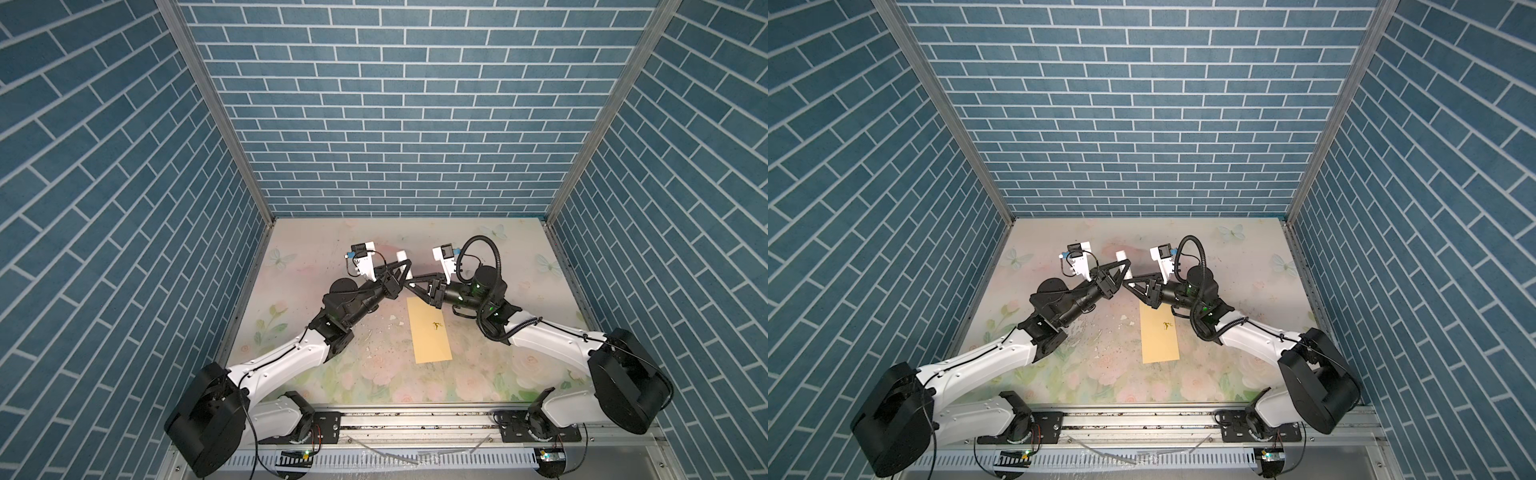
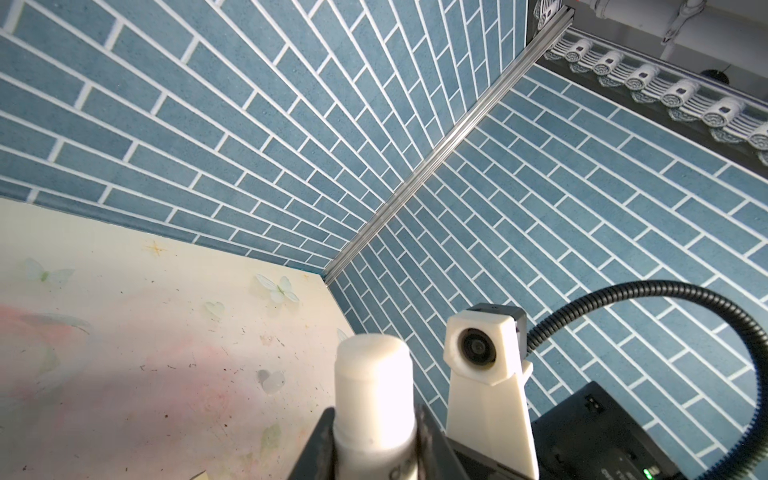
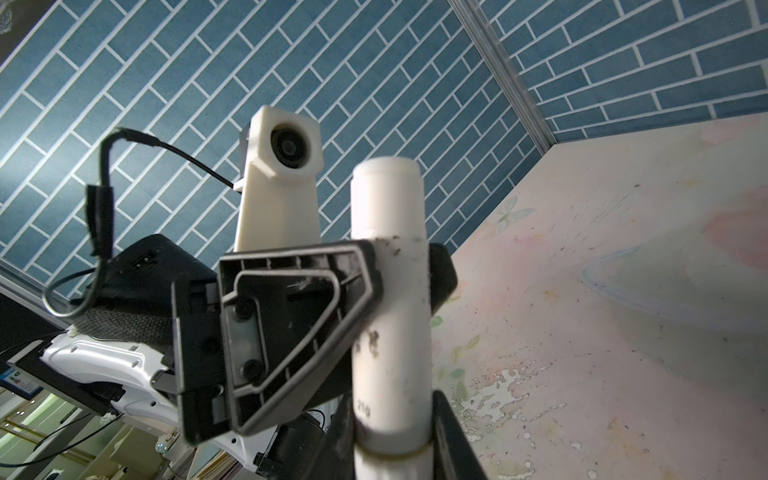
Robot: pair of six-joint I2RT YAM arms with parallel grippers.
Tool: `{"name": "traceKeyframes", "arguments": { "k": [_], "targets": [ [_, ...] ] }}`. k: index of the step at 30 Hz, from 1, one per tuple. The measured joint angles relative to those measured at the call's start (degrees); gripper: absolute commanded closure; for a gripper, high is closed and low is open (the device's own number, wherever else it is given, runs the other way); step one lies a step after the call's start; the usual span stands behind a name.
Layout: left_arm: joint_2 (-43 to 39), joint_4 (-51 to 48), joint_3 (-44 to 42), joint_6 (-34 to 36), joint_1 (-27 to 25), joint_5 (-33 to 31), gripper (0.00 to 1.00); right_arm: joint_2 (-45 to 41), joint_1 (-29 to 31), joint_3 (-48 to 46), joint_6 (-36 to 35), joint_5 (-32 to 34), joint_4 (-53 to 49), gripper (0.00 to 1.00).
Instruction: Place the letter into the envelope and seal it
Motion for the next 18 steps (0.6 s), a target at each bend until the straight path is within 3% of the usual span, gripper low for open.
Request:
{"name": "traceKeyframes", "arguments": {
  "k": [13, 18],
  "targets": [
    [-0.3, -1.4, 0.0, 1.0, -0.1, 3.0, 0.76, -2.8, 0.0, 0.5, -6.0, -0.5, -7.8, 1.0],
    [0.3, -1.4, 0.0, 0.7, 0.0, 3.3, 0.99, -2.8, 0.0, 0.8, -7.1, -0.4, -9.5, 1.0]
  ]
}}
